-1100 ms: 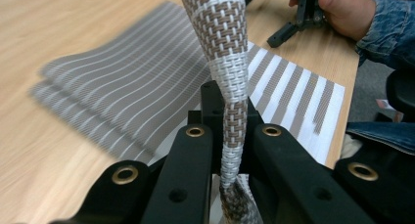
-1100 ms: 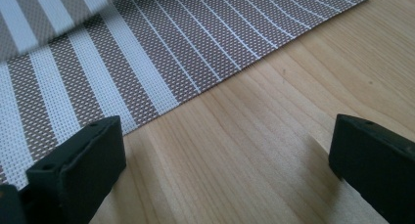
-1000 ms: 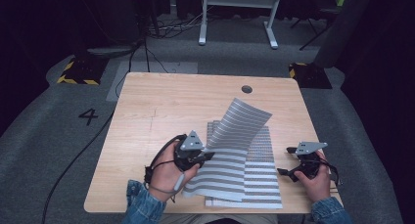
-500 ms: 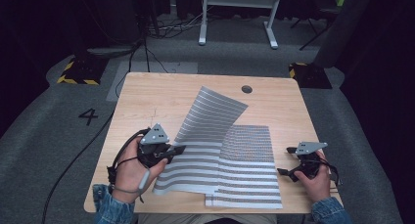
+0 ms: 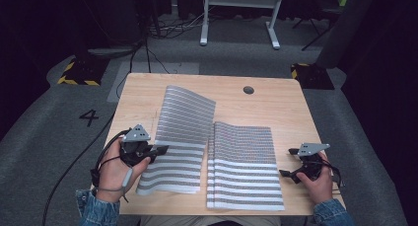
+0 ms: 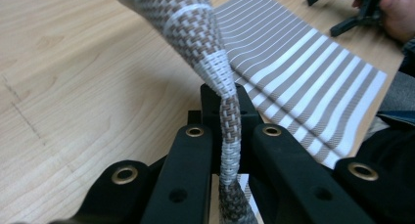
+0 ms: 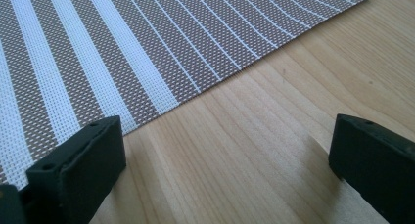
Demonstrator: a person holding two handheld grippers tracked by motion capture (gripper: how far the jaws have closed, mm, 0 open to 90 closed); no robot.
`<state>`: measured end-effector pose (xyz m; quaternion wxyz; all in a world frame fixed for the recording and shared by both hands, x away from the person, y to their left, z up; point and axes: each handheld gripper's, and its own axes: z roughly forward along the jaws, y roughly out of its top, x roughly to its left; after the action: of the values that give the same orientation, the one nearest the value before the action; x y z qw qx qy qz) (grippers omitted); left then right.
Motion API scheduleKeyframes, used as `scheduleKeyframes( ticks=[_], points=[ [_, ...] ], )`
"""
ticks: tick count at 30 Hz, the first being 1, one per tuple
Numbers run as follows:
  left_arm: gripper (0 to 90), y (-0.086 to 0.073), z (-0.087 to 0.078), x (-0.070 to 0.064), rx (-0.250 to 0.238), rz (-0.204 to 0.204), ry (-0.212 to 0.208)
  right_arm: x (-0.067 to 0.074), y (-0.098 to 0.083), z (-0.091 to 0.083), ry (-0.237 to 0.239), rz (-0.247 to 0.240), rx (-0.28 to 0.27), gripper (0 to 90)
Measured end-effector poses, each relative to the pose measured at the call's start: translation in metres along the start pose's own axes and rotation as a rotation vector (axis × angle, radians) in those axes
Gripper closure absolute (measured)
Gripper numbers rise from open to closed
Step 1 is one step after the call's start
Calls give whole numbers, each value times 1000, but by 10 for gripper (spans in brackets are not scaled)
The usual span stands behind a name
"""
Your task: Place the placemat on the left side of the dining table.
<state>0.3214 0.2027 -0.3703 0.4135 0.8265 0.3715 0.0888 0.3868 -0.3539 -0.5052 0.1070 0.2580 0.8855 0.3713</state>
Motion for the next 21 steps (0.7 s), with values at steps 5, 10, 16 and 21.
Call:
scheduleKeyframes(
  ticks=[5,10,16,21],
  points=[
    [884,-7,15,20,65,-44,2,0,0,0,0,0,0,5],
    [884,-9,28,42,100,-94,-33,0,0,0,0,0,0,5],
    [884,-6,43,58,165,-104,-49,0,0,0,0,0,0,5],
    [825,-6,52,69,179,-122,-26,0,0,0,0,0,0,5]
  ],
)
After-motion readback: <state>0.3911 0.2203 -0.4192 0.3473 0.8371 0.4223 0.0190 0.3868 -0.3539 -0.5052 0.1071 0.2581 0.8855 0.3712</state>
